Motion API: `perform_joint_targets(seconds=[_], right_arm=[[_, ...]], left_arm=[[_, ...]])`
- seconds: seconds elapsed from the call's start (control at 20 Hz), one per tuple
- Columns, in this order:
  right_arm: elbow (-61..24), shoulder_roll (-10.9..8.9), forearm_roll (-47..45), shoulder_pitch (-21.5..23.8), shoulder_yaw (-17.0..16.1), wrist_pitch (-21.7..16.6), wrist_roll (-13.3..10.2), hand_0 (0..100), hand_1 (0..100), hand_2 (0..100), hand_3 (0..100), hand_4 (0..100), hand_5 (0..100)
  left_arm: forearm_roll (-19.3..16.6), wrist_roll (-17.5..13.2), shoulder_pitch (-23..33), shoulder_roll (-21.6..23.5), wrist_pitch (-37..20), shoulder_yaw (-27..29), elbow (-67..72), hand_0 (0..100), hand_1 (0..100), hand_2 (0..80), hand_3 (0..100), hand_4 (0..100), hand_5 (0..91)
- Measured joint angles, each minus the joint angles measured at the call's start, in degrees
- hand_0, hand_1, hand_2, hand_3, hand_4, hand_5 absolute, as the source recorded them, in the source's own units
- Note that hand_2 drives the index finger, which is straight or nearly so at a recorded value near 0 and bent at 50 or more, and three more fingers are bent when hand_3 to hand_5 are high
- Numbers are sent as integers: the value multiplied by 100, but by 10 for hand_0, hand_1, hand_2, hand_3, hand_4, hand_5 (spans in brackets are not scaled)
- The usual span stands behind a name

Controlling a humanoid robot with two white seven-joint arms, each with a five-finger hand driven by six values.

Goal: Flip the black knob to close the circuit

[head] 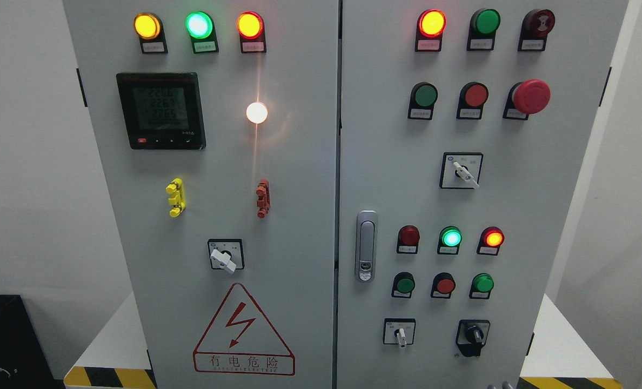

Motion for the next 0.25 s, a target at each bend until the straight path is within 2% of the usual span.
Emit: perform_joint_targets(seconds=[0.25], right_arm=[[-70,-3,-41,168,12,-58,62,0,0,18,119,89,0]], left_arm=[[0,0,0,0,0,0,0,120,556,0,0,0,0]])
